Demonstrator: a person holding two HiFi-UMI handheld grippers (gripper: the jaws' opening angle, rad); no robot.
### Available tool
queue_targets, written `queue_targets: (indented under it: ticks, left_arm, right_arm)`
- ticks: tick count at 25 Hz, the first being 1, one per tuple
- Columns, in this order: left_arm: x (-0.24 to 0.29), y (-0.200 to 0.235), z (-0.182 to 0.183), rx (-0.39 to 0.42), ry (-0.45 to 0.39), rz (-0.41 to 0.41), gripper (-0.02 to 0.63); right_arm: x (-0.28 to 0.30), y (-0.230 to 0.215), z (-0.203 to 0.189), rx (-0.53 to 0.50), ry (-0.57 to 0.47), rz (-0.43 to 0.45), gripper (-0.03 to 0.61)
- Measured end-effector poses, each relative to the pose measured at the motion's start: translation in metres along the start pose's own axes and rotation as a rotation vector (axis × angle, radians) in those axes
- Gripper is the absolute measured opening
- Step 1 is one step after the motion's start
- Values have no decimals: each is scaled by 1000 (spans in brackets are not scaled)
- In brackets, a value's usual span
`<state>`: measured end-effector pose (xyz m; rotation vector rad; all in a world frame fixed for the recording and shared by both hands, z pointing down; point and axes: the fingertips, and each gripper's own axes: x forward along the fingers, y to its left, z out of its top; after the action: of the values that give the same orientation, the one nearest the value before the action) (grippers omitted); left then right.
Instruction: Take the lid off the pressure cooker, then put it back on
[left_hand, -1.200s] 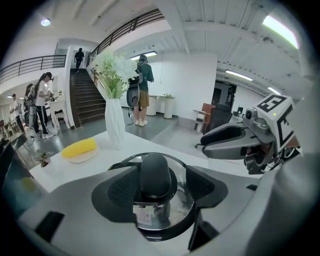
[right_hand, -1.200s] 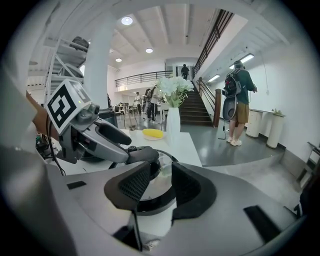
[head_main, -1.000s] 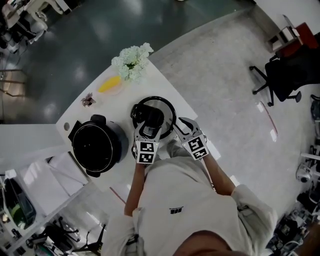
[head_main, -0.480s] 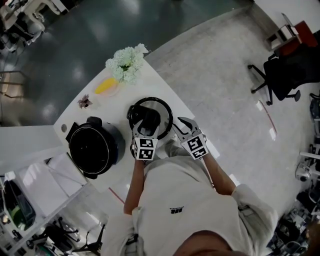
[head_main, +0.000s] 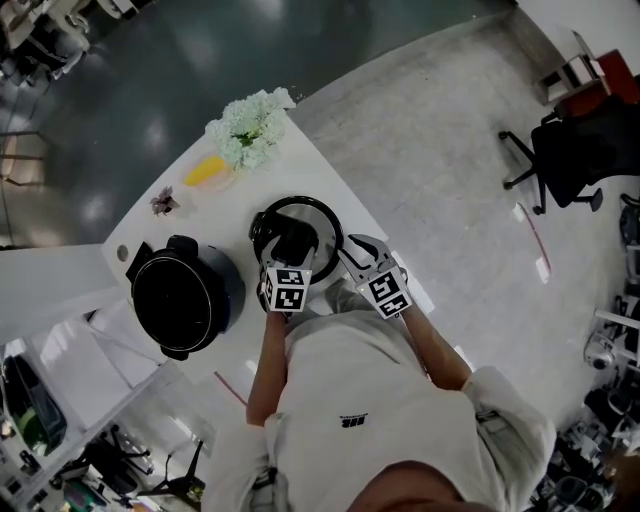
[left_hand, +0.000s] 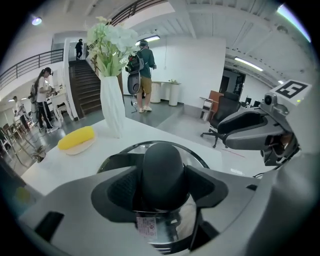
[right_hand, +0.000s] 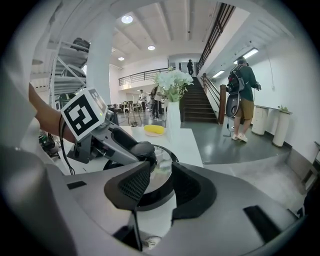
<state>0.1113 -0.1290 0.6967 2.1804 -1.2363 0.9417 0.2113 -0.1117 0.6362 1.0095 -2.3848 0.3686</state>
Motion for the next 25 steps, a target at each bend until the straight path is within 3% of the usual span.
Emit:
queue_targets:
  ticks: [14,17,25]
  left_arm:
    - [16,2,-4,-17,28,-5,334]
    - [17,0,-4,-12,40,-20,286]
    - [18,1,-4,-2,68,-38,285]
  right_arm:
    - [26,2,0,-1,28,69,137]
    - [31,4,0,3,29,72,137]
    - [33,9,4,2,24,72,137]
